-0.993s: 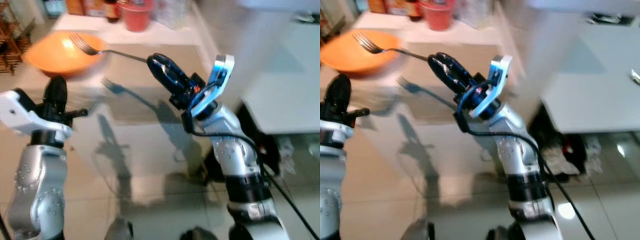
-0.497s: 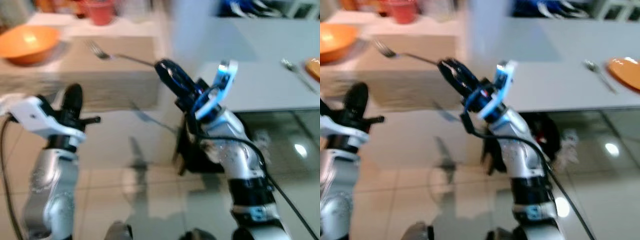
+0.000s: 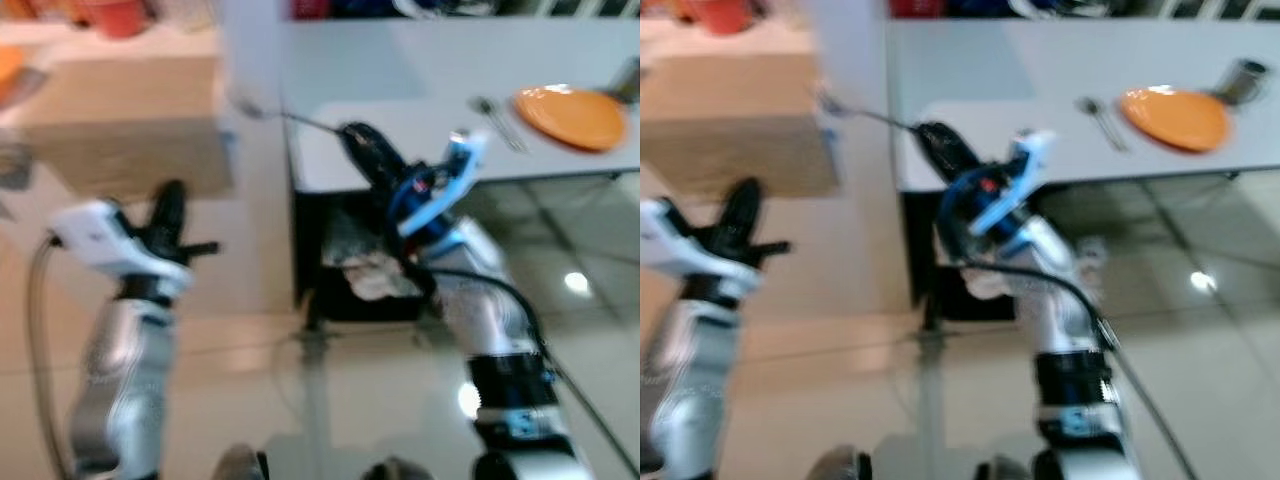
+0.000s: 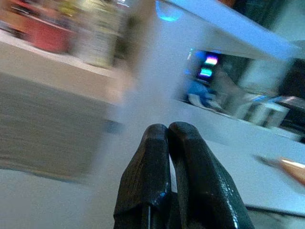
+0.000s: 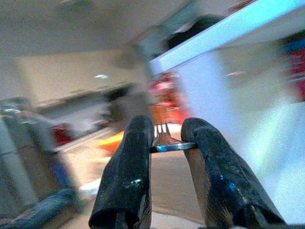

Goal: Setting the table

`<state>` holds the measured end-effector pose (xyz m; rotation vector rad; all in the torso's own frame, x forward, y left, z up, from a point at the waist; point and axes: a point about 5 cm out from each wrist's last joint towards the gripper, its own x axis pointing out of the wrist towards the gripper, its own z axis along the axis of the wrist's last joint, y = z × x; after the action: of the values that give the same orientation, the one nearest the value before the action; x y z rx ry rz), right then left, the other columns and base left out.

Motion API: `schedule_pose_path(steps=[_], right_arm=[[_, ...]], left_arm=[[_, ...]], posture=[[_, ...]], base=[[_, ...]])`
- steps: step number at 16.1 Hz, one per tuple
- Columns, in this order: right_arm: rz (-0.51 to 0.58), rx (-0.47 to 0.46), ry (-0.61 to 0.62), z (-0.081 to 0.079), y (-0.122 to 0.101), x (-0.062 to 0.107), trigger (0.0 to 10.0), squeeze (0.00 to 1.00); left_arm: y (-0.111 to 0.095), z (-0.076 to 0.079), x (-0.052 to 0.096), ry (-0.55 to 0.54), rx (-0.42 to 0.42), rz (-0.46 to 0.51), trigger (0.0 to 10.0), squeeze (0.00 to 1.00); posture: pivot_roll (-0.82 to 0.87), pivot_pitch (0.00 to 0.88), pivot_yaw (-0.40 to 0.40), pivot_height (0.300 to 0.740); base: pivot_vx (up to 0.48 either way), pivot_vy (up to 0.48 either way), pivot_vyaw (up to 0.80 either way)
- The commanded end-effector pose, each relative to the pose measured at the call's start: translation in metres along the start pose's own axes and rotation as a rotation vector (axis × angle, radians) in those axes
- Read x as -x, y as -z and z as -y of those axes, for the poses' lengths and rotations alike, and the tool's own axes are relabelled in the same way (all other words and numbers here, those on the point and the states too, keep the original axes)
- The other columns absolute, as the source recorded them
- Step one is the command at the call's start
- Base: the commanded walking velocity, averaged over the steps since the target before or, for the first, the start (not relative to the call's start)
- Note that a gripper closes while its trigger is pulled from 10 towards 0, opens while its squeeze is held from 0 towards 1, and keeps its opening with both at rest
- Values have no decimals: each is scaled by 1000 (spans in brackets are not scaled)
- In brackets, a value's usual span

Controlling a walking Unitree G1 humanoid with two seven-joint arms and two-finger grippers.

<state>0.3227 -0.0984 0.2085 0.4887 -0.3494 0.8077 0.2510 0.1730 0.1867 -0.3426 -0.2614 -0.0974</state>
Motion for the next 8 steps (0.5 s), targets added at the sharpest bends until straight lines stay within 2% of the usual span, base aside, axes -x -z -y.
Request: schedule_pose_path(steps=[1, 3, 6, 8], right_arm=[[36, 40, 29, 1, -6, -3, 10000, 0], [45, 76, 96, 10, -8, -2, 10000, 0], [18, 113, 127, 14, -4, -2, 10000, 0], [-26, 151, 133, 13, 5, -1, 10000, 0]], left_arm=[[-1, -3, -1, -7, -26, 5, 10000, 0], [0, -1, -3, 3, -24, 3, 10000, 0], [3, 3, -5, 15, -28, -4, 10000, 0], [9, 1, -7, -17, -73, -34, 10000, 0]], posture=[[-6, 111, 14, 740], [-7, 110, 12, 740], [-12, 104, 7, 740], [-14, 104, 4, 740]], base=[[0, -480, 0], [0, -480, 0], [0, -480, 0], [0, 0, 0]])
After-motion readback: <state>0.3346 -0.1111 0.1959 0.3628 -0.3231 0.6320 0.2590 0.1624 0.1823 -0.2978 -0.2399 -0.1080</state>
